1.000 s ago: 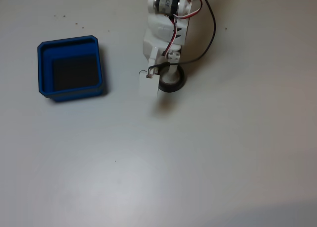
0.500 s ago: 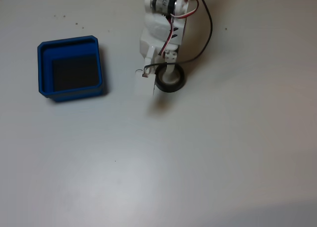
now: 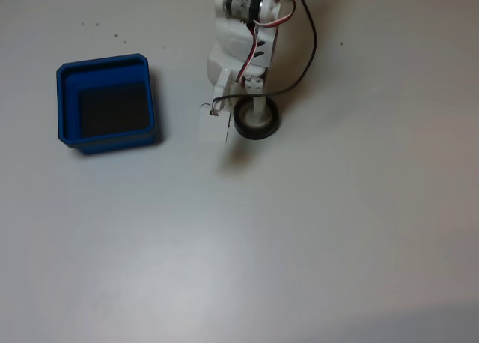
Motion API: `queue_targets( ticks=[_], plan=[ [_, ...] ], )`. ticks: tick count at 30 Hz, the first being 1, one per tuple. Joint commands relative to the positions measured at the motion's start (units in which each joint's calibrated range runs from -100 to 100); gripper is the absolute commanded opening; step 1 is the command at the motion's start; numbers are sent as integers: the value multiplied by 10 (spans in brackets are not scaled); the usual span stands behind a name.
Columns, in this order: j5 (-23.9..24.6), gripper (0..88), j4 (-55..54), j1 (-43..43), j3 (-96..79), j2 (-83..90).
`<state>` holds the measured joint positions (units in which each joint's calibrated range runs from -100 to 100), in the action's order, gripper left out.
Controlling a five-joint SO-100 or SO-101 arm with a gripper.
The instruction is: Pick the black tape roll and drop it in the blue box
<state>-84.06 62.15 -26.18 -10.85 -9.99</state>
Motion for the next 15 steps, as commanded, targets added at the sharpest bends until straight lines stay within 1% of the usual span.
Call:
queue_targets(
  ticks=[1, 15],
  plan=[
    [-2, 196, 0, -12, 40, 10],
    [-2, 194, 0, -13, 36, 5]
  ],
)
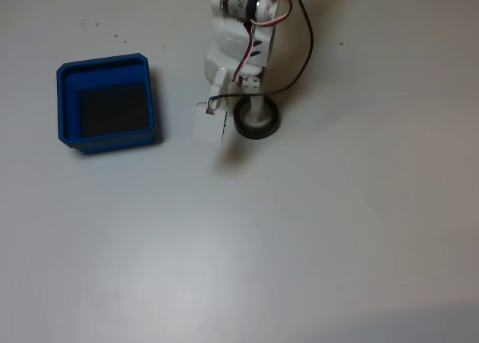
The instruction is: Pick the black tape roll and drop it in the blue box
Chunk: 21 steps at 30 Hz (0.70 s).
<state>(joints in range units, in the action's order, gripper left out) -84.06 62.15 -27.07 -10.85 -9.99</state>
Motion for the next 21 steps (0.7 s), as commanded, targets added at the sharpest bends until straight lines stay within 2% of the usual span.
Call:
queue_targets(
  ticks=[1, 21],
  plan=[
    [-3, 194, 0, -3, 35, 5],
    [-4, 194, 0, -3, 33, -19]
  ],
)
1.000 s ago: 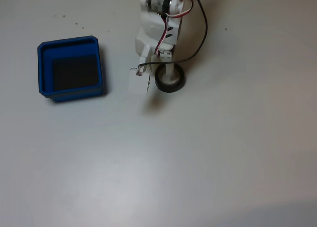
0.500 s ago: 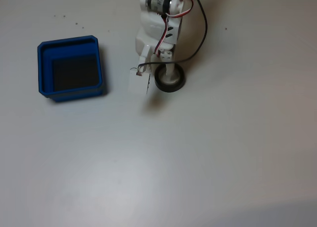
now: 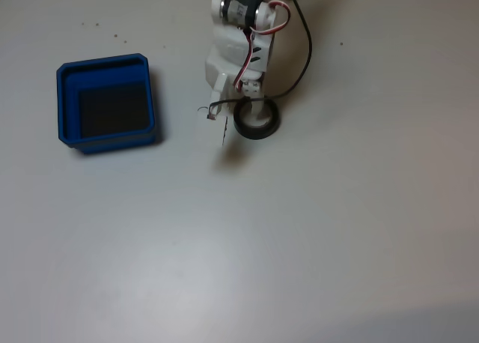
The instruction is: Pick the black tape roll and drop it in the blue box
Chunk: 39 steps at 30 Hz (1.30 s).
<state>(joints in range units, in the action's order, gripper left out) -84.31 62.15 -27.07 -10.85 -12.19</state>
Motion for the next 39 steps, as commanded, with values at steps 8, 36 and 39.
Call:
queue_targets(
  ticks=[8, 36, 39],
  plan=[
    [-2, 194, 0, -1, 33, -9],
    [2, 194, -3, 6, 34, -48],
    [4, 194, -3, 6, 34, -48]
  ],
)
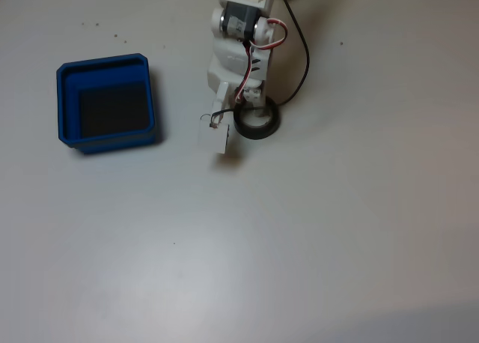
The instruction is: Pick the black tape roll and drop it in the blue box
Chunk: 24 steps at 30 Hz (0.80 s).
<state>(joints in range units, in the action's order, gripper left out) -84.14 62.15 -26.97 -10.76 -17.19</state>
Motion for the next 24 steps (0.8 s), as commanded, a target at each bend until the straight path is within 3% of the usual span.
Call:
queue_targets(
  ticks=[1, 8, 16, 24],
  plan=[
    [3, 194, -3, 5, 33, 2],
    [3, 175, -3, 9, 34, 2],
    [-1, 6, -3, 13, 34, 3],
    [2, 3, -2, 14, 35, 4]
  ],
)
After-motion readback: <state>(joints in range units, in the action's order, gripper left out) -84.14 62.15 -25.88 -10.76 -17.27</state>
